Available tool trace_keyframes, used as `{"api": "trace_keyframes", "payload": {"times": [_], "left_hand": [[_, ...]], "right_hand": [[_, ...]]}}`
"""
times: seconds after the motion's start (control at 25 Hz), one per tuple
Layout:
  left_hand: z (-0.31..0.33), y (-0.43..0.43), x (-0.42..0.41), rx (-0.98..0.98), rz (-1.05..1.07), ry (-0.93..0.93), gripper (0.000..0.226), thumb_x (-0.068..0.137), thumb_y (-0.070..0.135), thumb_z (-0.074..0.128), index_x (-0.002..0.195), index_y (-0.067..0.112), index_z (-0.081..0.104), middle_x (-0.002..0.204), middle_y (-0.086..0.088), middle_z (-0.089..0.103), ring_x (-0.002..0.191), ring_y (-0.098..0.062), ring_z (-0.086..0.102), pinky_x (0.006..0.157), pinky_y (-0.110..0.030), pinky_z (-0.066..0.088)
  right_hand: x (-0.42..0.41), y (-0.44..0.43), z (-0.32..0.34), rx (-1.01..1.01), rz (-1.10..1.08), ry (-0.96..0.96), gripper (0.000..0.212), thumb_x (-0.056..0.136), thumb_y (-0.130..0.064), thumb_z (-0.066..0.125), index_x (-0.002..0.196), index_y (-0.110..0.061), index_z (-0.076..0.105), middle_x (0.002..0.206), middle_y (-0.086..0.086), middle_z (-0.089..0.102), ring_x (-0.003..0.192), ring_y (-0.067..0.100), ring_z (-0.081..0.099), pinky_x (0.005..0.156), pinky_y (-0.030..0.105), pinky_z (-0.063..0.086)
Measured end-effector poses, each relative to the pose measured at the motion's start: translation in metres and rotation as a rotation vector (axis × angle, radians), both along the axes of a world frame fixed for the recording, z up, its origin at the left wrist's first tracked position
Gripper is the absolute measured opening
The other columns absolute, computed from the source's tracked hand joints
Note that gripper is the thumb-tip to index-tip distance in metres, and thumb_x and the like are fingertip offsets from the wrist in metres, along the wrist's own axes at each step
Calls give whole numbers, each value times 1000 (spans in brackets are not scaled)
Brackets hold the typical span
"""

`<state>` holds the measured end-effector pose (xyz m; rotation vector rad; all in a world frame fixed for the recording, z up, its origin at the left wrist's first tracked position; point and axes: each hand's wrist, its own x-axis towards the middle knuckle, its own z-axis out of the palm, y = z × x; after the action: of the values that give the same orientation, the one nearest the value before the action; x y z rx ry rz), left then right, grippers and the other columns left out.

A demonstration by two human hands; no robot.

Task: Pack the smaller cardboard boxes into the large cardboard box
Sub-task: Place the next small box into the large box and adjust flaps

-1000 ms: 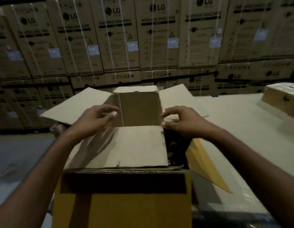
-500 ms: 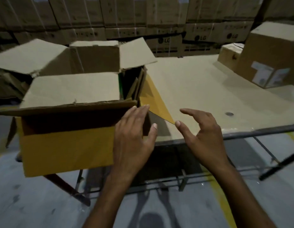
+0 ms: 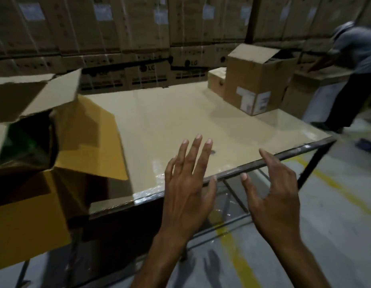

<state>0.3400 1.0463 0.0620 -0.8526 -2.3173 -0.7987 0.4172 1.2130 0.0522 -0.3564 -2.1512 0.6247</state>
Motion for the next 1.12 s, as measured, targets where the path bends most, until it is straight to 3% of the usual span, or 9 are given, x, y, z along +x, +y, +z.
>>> {"api": "trace_keyframes", "payload": {"times": [0.12,0.4,0.56,0.8,1.0,1.12], "left_hand": [[16,71,-19,104,-23,-62,83,96,36,64,163,30,14,170,11,10,157,-11,4,122,-44,19],[43,186,-92,68,47,69,79,95,43,62,162,28,22,169,5,18,157,-16,7,122,-41,9],[31,241,-153,129,37,15,70,95,48,55,159,31,30,167,8,25,157,-14,11,121,-40,9],[29,310,-238,118,-36,-88,73,95,32,63,158,39,26,165,12,28,155,-13,16,119,-36,10],[32,364,-302,114,-26,-104,65,95,48,52,156,39,32,162,10,36,152,-13,26,119,-45,24],[33,408,-339,102,-19,-102,66,92,42,52,155,39,33,161,11,37,151,-13,28,116,-48,28]], "right_hand": [[-16,72,26,144,12,9,67,96,-33,68,155,-15,42,152,8,48,140,26,42,113,39,37],[-93,191,60,327,68,-46,73,96,-39,67,159,-20,35,157,5,43,141,26,39,112,44,39],[-153,244,50,327,91,-101,70,97,-41,65,158,-24,36,157,0,43,141,23,38,111,42,39],[-242,318,47,288,124,-169,62,99,-43,62,155,-28,40,155,-3,45,141,17,35,109,38,38],[-317,378,43,248,177,-191,60,100,-44,61,154,-32,40,156,-6,44,142,12,32,108,33,30],[-372,424,40,215,240,-174,58,99,-44,62,153,-32,43,156,-8,43,143,12,32,108,32,29]]}}
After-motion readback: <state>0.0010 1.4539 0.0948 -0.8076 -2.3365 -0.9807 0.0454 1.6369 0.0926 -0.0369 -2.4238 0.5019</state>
